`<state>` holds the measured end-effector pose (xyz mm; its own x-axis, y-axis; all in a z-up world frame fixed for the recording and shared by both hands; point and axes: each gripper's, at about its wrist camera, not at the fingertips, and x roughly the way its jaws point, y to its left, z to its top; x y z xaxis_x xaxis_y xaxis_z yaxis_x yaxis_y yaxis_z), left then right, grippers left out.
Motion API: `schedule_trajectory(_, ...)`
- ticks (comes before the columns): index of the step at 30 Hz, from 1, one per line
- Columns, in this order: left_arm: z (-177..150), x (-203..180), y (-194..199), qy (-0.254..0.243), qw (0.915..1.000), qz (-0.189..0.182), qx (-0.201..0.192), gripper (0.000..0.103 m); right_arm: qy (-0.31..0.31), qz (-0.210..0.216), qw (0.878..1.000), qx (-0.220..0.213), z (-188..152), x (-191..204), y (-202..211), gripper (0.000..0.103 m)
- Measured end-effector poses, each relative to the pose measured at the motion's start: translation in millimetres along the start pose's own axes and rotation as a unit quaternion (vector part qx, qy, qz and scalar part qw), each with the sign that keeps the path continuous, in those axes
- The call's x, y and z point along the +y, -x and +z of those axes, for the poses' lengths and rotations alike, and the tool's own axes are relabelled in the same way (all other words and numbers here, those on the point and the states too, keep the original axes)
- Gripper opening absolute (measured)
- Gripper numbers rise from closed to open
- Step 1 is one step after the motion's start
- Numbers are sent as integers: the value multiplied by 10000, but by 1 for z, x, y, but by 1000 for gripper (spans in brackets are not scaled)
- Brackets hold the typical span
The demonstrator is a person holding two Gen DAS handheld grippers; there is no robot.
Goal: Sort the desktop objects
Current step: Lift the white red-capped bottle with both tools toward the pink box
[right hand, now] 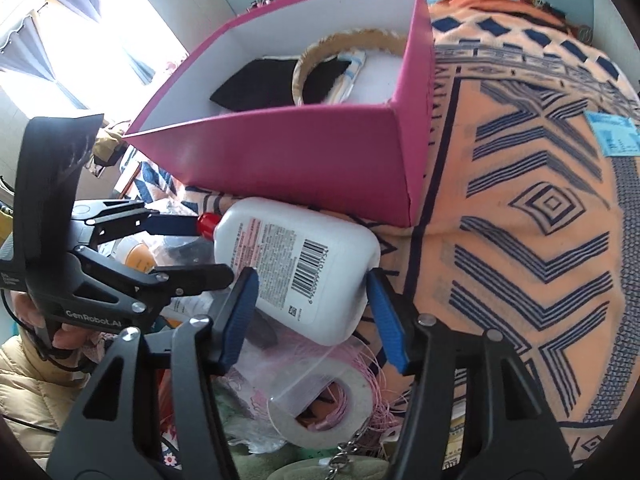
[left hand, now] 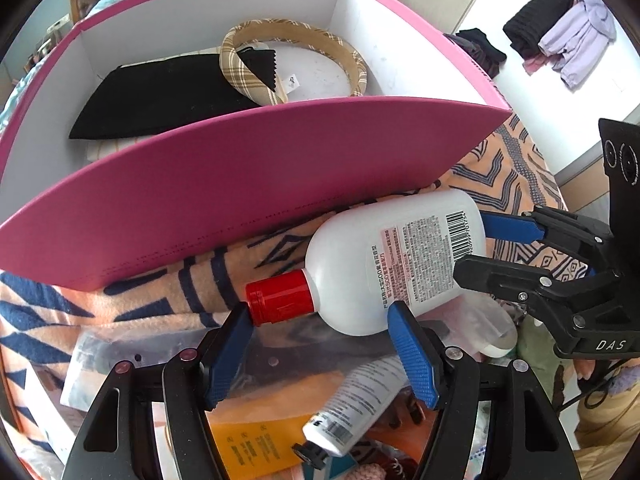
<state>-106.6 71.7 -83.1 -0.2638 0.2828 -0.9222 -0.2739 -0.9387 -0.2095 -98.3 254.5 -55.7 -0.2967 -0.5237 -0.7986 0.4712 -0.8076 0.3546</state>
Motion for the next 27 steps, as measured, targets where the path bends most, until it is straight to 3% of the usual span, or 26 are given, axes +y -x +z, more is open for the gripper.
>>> schedule_trajectory(4, -4, -3, 8, -9, 9999, 21, -122, 70, 97, -79, 9998, -168, -6, 2, 8, 54)
schedule_trajectory(27, -20, -11, 70, -59, 9962, 179, -856, 70, 510, -92, 9953, -822, -17, 35, 44, 54)
